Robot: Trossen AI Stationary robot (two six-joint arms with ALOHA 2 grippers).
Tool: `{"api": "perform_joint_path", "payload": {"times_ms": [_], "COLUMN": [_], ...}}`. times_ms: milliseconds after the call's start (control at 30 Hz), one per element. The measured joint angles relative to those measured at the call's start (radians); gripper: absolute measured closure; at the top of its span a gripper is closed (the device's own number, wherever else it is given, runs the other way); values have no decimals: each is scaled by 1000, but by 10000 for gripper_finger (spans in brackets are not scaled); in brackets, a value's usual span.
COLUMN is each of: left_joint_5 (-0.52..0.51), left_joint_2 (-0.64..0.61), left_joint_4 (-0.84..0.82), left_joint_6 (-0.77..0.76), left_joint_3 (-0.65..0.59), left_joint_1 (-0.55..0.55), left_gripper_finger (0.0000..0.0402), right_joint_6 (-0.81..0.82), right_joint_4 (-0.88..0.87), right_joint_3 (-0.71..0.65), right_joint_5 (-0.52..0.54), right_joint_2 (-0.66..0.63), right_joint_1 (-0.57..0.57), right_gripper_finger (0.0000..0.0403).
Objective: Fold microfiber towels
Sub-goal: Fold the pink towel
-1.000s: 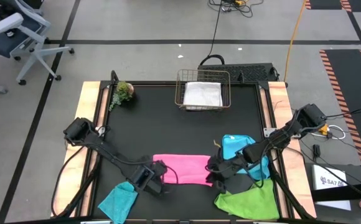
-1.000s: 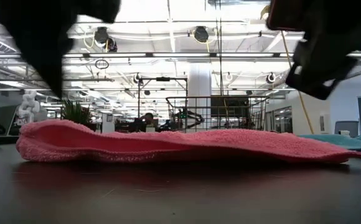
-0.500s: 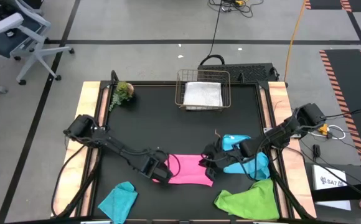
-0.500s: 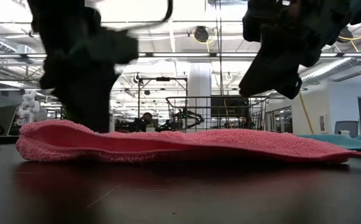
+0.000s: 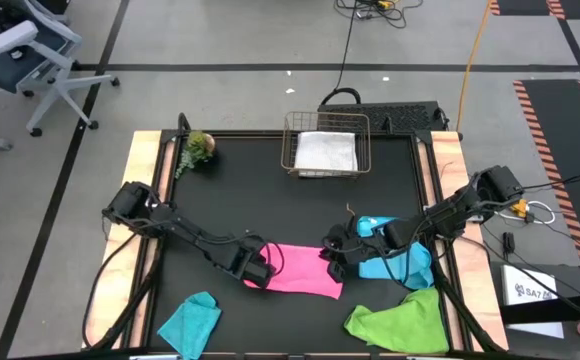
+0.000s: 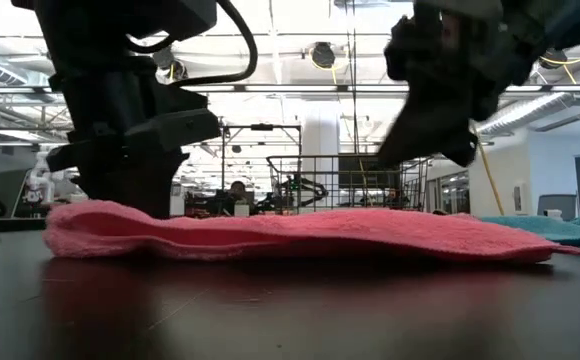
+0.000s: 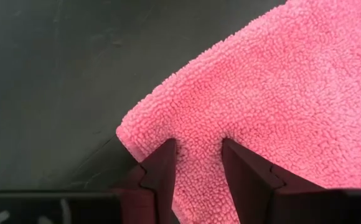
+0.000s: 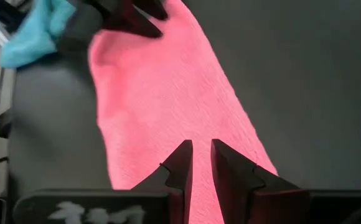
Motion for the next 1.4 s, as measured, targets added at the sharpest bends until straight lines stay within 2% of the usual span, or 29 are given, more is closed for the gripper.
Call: {"api": "perform_joint_path", "payload": {"times_ms": [167,333,633,900,1033,1100,1200,1300,1400], "left_joint_5": [-1,-2,-7,-42,-42,-86,-131,-138,-133], "left_joint_2": [1,1,2,5,-3,-27,-49,-58,-61], "left_joint_4": [15,22,29,59,38,40,28,36,113], "left_joint_6": [3,3,2,55,121,162,224,283,296], "left_joint_3": [-1,-2,-2,-2,37,75,128,141,142], "left_joint_1": [5,5,5,46,67,65,61,61,57], "left_gripper_finger": [268,268,268,268,268,268,268,268,268], "right_joint_6": [121,147,187,25,7,-15,-41,-45,-45], "right_joint_4": [-2,2,11,66,201,266,269,273,279], "right_joint_3": [-64,-105,-210,-224,-227,-211,-181,-145,-133], "right_joint_5": [-5,-4,29,21,-58,-83,-83,-79,-77], "right_joint_2": [7,7,4,6,0,-8,-17,-17,-17], "right_joint_1": [26,56,29,-69,-107,-101,-82,-55,-25], "right_gripper_finger": [367,399,402,401,402,402,402,403,403]}}
